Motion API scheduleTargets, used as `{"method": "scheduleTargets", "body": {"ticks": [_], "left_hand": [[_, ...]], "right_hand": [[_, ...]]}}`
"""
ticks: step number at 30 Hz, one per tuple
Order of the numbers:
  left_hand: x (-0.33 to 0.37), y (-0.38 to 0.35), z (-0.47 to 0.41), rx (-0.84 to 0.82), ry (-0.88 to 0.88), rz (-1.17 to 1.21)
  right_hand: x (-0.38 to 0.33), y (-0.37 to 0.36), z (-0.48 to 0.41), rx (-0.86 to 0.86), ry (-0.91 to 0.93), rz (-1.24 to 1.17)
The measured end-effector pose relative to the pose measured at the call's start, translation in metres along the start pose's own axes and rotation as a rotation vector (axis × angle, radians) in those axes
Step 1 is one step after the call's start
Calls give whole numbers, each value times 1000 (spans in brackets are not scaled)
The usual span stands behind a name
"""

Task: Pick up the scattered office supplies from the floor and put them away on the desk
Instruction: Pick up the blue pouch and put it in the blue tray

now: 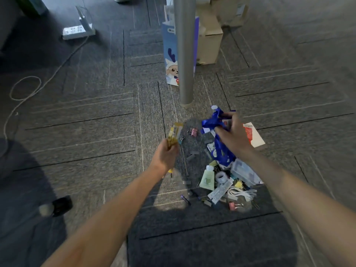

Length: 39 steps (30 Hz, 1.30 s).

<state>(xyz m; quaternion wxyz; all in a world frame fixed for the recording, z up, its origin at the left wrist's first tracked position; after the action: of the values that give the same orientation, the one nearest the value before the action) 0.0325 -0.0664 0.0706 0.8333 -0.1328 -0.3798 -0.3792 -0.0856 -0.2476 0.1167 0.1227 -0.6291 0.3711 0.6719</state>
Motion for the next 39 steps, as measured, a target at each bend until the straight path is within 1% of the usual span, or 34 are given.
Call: {"method": "scheduleTargets", "body": {"ticks": [1,4,7,9,12,16,19,21,25,29,31,35,37,39], "left_hand": [[18,-3,23,-11,31,39],[85,-5,106,53,49,-32],[155,-3,187,47,87,-32],[205,-6,244,20,115,-31],[287,-19,330,-11,77,-69],[379,-37,422,-15,37,-34],[427,-40,482,-28,46,15],[454,-38,517,-45,23,28],[501,-23,566,-34,-59,61],[526,11,590,15,-98,136],[533,35,592,54,-106,181],[547,91,578,99,-115,224],[557,112,565,111,-121,228],[566,139,545,88,-125,259]], "right_hand": [[-30,6,6,-20,7,0],[-128,27,24,-89,13,-13],[-235,60,35,-128,-16,-69],[-304,87,37,-131,-50,-123],[-400,137,39,-94,-68,-149],[-508,189,53,-81,-97,-214],[-577,219,60,-94,-107,-248],[-619,238,58,-112,-62,-252],[-678,260,48,-145,-15,-303],[-713,252,27,-129,7,-324],[-726,234,16,-151,9,-322],[-746,179,-11,-250,28,-284],[-757,160,-25,-259,44,-265],[-772,135,-46,-244,62,-248]]}}
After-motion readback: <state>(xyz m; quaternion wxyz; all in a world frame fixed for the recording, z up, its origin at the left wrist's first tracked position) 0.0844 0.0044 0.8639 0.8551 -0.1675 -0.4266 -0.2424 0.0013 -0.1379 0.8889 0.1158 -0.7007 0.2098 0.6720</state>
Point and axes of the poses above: each hand's wrist, its own z-axis away from the middle knuckle, its own y-axis out of the back of the hand, x = y × z, the point moved 4 cm from there along -z, towards the middle knuckle, and after that the axes turned 14 degrees about y, right-handed, at the moved point
